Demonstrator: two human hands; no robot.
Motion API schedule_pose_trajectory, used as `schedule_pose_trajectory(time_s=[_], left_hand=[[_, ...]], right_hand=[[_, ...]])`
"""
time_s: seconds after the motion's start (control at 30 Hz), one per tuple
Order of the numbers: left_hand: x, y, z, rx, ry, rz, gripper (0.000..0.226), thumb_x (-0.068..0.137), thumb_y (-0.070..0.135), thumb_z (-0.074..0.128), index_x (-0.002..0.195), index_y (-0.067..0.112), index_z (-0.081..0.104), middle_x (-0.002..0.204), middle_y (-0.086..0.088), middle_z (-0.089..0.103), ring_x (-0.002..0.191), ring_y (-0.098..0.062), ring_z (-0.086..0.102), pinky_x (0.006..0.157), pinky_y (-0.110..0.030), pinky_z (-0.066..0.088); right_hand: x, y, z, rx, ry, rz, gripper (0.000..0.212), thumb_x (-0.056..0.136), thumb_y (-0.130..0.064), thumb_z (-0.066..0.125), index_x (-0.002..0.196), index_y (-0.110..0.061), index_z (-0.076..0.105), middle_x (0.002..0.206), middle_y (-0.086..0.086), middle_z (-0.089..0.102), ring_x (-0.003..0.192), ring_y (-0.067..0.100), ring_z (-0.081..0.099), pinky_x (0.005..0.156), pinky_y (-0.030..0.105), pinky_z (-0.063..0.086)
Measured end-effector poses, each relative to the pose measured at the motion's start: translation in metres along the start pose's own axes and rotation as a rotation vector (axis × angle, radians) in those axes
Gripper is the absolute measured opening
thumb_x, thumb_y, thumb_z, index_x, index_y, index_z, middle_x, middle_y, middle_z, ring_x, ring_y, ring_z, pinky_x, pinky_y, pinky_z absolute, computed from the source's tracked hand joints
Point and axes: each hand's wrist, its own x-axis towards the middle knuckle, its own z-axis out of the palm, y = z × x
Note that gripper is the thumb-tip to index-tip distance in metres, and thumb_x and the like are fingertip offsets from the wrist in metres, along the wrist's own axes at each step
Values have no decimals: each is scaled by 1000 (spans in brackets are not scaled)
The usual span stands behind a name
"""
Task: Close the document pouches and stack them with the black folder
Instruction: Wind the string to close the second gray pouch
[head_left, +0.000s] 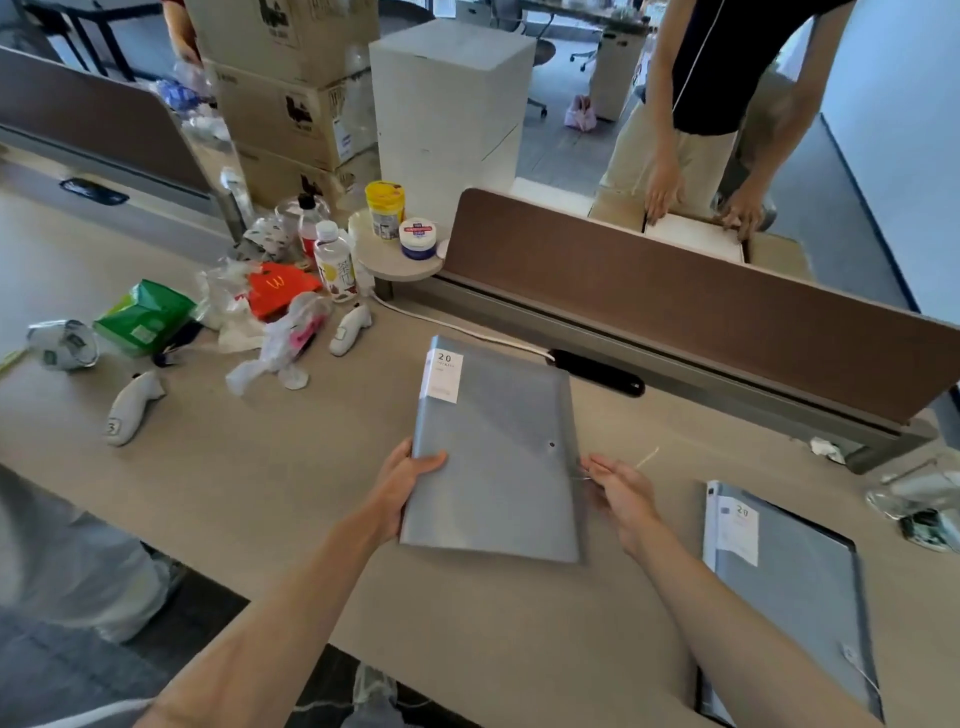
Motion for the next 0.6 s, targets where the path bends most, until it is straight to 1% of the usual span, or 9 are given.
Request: schedule_pose_trajectory(time_s=[0.1,0.17,0.23,0.3,0.33,0.4,0.47,0.53,0.6], left_hand=[[17,2,-29,63,18,1,29,82,8,69,109,10,59,103,-14,71,83,-28,69,68,-36,59],[29,-2,-50,201,75,12,25,84,8,68,107,8,59,98,-11,69,78,-22,67,62,-29,56],[46,-12,-72,503,196,20,26,84,7,68,106,7,55,97,-9,61,89,-28,63,68,-30,48],[59,-23,-89,812,313,87,31,80,1,61,109,3,51,103,-13,51,107,-34,52,73,-31,36],[63,-26,-94,931,327,143,38,77,0,57,114,3,50,111,-16,49,113,-35,47,77,-32,36],[67,-30,-95,1173,241,227,50,76,7,58,125,7,48,129,-13,45,121,-35,42,88,-39,41],[67,-34,-87,1363,45,287,52,80,14,57,131,11,45,140,-9,41,127,-32,39,93,-41,43],[66,-35,-73,1520,-105,327,51,85,19,53,134,13,43,147,-8,35,136,-27,32,104,-39,36],[68,-38,-62,1658,-208,362,54,87,24,51,139,16,39,154,-7,27,142,-25,22,113,-40,25]], right_hand=[[-2,-2,22,-35,52,-24,15,92,2,54,96,-9,64,100,13,68,81,23,64,66,26,54],[-5,3,31,-188,110,-41,18,92,4,52,94,-8,64,96,12,68,68,15,66,54,19,51],[-5,19,35,-424,113,-21,24,91,6,51,82,-9,66,89,14,68,51,3,63,42,13,44],[-5,41,39,-639,43,32,34,88,5,53,65,-17,64,90,19,72,52,9,61,45,16,45],[-7,50,41,-738,11,48,36,87,3,56,60,-20,62,89,20,73,55,12,60,50,18,47],[-14,62,47,-880,14,50,34,86,-4,61,58,-24,61,82,11,74,58,12,59,56,17,47],[-25,63,52,-965,42,57,24,86,-9,62,65,-22,64,79,3,70,65,14,60,54,13,43],[-29,59,52,-1037,42,51,18,85,-11,59,76,-24,68,84,2,68,77,18,63,59,20,41],[-31,54,49,-1114,51,51,21,80,-11,56,70,-28,62,90,2,71,86,24,66,66,24,43]])
